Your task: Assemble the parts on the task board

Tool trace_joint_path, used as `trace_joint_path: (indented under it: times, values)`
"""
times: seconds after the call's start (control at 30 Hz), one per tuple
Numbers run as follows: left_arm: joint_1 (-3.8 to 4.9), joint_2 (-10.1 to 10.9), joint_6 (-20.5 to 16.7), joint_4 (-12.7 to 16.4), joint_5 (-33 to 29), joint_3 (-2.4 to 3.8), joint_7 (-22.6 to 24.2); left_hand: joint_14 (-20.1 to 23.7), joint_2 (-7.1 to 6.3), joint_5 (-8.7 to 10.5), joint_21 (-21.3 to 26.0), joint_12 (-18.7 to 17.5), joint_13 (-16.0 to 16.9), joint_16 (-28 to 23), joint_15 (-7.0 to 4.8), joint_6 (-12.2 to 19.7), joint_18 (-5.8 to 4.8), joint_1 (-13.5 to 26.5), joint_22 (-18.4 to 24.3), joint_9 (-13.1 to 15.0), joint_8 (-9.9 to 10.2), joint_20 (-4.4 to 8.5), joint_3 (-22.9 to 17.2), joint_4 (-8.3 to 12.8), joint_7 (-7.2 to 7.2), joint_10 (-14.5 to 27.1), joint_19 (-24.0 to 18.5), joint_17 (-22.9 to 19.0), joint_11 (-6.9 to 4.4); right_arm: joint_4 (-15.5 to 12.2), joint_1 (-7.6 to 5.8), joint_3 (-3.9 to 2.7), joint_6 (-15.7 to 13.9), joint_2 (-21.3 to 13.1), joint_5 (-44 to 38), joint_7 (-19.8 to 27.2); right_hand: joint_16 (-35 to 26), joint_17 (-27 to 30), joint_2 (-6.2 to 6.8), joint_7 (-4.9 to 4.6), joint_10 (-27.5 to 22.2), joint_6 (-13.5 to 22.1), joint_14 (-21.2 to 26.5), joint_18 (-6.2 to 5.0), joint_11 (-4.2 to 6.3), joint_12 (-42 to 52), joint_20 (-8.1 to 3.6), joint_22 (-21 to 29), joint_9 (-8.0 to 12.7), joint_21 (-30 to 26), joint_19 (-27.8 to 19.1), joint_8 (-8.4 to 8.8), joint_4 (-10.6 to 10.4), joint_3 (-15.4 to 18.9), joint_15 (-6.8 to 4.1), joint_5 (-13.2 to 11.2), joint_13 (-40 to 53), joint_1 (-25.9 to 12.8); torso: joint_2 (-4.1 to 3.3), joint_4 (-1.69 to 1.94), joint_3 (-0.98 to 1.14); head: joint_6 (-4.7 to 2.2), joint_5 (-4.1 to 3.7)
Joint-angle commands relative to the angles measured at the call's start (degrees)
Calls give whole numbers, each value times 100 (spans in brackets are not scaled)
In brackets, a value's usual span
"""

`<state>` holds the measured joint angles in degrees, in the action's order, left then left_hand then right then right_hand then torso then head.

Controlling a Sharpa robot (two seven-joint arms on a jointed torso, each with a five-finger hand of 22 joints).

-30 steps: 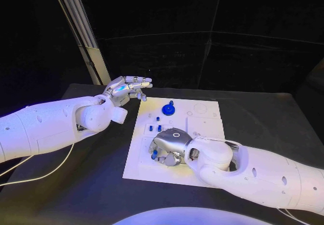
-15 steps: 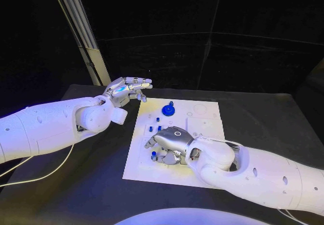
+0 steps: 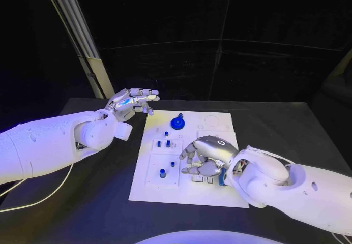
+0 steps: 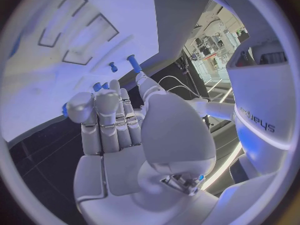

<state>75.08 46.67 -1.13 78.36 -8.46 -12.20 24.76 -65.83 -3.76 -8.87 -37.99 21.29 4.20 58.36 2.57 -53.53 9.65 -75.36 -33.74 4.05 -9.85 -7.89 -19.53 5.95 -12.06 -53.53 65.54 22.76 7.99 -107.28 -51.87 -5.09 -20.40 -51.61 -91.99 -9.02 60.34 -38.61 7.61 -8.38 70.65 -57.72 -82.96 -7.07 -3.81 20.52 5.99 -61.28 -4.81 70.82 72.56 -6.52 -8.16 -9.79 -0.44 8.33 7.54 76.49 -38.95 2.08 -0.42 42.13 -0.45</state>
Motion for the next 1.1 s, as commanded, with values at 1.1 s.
trace_joint_path:
  times: [1.1]
  values:
    - [-28, 83, 81, 103, 22, -31, 23, 32, 70, -8, 21, 42, -6, 7, -7, 47, 82, 8, 7, -9, -38, -11, 27, 8, 1, 44, -35, -9, -16, -480, 230, -28, 668, -1099, 321, -2564, 1761, -2563, -233, 225, 368, 118, -290, 390, 232, 3853, -213, -1604, -102, 1149, 888, -1023, -873, 1913, -213, 896, 4529, -1080, 46, -139, -18, -27, -341]
